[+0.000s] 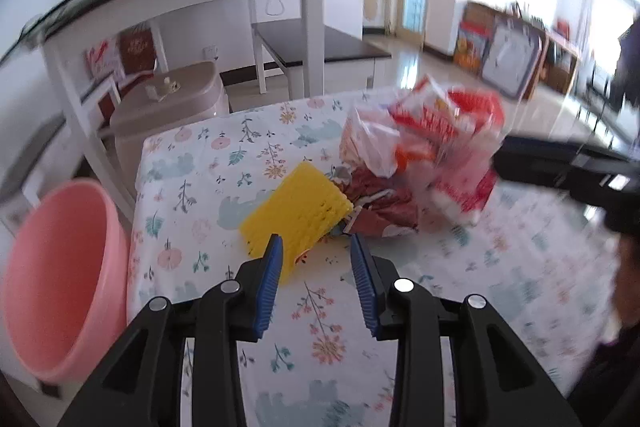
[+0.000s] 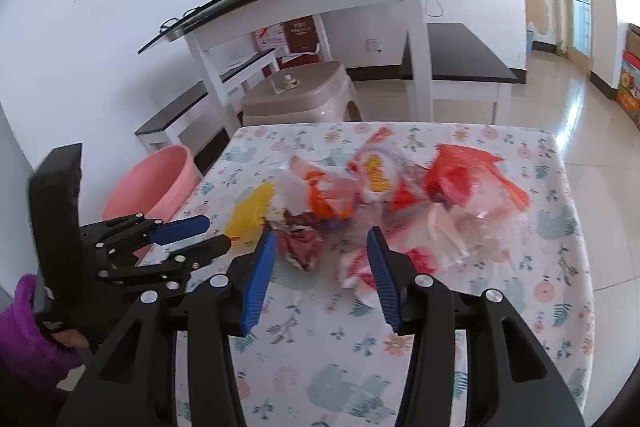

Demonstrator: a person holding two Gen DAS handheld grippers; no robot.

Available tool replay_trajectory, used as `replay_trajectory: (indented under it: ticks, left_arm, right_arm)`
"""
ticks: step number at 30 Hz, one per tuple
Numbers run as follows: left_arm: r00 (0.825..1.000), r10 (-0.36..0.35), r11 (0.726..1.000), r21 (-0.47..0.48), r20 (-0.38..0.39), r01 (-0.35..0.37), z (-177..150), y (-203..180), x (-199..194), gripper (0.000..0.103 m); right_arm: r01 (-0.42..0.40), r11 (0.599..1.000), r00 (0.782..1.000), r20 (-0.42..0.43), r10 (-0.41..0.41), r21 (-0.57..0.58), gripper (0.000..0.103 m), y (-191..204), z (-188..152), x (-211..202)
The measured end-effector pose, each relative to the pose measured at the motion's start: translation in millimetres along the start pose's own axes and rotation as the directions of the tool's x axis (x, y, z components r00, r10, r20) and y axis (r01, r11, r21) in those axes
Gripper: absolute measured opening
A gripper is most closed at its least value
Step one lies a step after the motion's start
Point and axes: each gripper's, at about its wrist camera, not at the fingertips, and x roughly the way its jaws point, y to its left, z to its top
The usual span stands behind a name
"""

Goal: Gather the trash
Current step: 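Return the left tool to the table and grasp the other yellow foam net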

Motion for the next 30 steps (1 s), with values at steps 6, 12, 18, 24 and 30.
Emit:
replay_trajectory:
  ticks: [6, 12, 18, 24, 30]
  left_arm:
    - [0.996, 0.079, 0.993, 0.088, -0.026, -0.077, 1, -11, 25, 0.034]
    - [0.994, 0.11, 0.992, 0.069, -0.023, -0.108, 3, -7, 31, 0.014]
    - [0.996, 0.087, 0.996, 0.008, 0.006, -0.087, 6, 1, 20, 0.007]
    - [0.997, 0.038, 0.995, -0.098, 0.062, -0.032, 8, 16, -9, 0.007]
    - [0.996, 0.026, 0.984, -0.177, 0.086, -0.01, 7, 30, -28, 0.007]
  right_arm:
    - [0.034, 0.999, 0.999, 0.024, -0.035, 0.04, 0.048, -23, -2, -12]
    - [0.046, 0.996, 0.998, 0.029, -0.048, 0.07, 0.048, -38, -3, -16]
    - [0.018, 0.997, 0.999, 0.036, -0.021, 0.072, 0.048, -40, 2, -15]
    - [0.044, 0.996, 0.997, 0.059, -0.048, 0.08, 0.048, -52, 11, -17]
    - [0.089, 0.987, 0.992, 0.078, -0.1, 0.131, 0.048, -73, 28, -16]
